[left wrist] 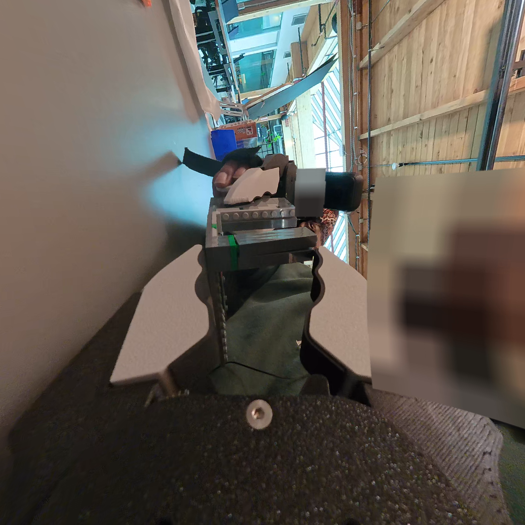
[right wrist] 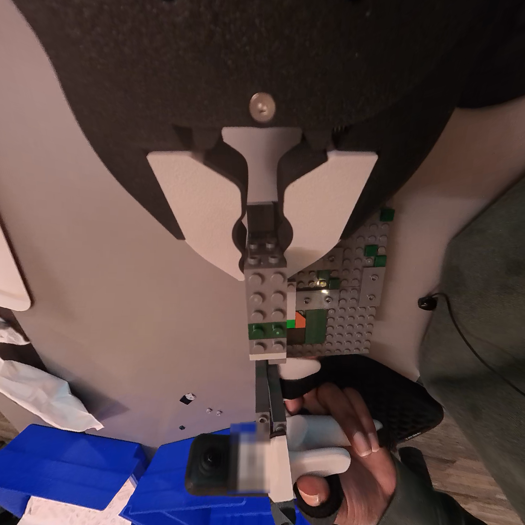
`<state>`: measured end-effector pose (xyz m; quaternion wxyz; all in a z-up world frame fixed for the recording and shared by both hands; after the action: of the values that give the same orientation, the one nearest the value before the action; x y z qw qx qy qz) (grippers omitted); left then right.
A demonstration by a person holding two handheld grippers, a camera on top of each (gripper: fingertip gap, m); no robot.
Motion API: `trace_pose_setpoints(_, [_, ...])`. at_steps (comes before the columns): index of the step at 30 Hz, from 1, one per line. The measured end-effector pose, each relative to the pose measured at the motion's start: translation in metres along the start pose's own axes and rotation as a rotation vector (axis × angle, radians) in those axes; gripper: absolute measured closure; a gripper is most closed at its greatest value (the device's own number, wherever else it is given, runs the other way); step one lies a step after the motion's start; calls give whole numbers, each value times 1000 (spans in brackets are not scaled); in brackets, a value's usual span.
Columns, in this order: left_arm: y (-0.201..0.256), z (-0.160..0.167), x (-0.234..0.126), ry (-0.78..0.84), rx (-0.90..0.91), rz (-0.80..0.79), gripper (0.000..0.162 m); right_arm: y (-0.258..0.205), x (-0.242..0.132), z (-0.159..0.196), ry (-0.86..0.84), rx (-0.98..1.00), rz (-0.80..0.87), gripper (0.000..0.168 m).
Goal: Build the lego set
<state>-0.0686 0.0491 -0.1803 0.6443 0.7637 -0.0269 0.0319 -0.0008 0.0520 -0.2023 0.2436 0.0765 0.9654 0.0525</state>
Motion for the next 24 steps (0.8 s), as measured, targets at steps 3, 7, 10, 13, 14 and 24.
trace_pose_setpoints(3, [-3, -1, -2, 7, 10, -14, 91, 0, 0, 0, 5, 10, -8, 151])
trace_pose_setpoints(7, [-8, -2, -6, 11, 21, -42, 90, 3, -1, 5, 1, 41, -20, 151])
trace_pose_setpoints(10, [-14, -2, -9, 18, 7, -64, 89, 5, 0, 13, -14, 66, -36, 151])
trace_pose_setpoints(13, [-25, -2, -14, 12, 28, -136, 89, 6, 2, 19, -29, 90, -48, 151])
trace_pose_setpoints(14, [-27, -2, -16, 12, 40, -158, 89, 7, 3, 21, -37, 100, -54, 151])
trace_pose_setpoints(24, [-29, -5, -24, -58, 292, -293, 93, 14, 11, 51, -181, 132, -116, 151])
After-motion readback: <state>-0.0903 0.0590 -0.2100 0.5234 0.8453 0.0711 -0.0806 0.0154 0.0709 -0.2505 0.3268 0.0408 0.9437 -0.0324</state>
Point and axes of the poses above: each gripper's, where its closed fingertips meet, x out along the fingers, z out of its underside, y = z × x across the jaws, the point moved 1 cm from there along -x, back along the fingers, and after that the axes turned 1 degree about z, right-handed, at the moved point
